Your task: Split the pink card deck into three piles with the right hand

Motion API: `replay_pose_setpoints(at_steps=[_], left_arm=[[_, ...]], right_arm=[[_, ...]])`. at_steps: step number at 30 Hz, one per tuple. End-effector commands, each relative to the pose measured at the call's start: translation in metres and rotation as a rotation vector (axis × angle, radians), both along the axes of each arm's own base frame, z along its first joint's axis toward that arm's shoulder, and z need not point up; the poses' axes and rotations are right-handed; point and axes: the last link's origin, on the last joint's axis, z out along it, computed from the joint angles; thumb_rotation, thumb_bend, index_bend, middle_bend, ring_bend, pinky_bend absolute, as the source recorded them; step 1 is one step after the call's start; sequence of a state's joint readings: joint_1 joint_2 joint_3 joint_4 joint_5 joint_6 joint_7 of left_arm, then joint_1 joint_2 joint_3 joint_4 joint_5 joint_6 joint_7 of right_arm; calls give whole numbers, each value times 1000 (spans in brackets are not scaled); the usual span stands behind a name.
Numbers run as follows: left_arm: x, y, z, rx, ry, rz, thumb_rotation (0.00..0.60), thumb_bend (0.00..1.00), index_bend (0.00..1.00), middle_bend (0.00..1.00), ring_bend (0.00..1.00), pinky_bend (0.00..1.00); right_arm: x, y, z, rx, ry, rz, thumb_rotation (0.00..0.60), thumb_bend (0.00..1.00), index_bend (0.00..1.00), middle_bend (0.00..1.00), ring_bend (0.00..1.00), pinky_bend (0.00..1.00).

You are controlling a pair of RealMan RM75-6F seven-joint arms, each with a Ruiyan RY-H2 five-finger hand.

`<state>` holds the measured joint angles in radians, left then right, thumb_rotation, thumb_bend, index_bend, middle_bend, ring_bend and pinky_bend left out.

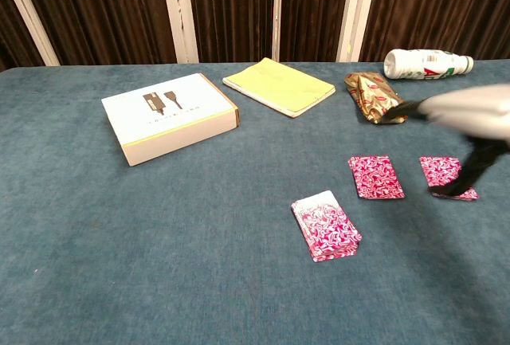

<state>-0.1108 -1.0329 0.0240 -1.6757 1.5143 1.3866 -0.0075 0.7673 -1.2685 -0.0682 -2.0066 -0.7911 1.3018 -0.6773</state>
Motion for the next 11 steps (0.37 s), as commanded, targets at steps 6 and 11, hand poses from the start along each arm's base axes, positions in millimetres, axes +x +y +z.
replay_pose_setpoints(at_steps=[6,11], left_arm=[[1,-5,-3,16,30,-12,600,0,0,0,0,0],[3,-5,-3,46,45,-25,600,0,0,0,0,0]], right_arm=[[-90,66,82,-280,-40,15,600,302,0,0,0,0],[-122,93,95,-337,-53,22,600,303,0,0,0,0]])
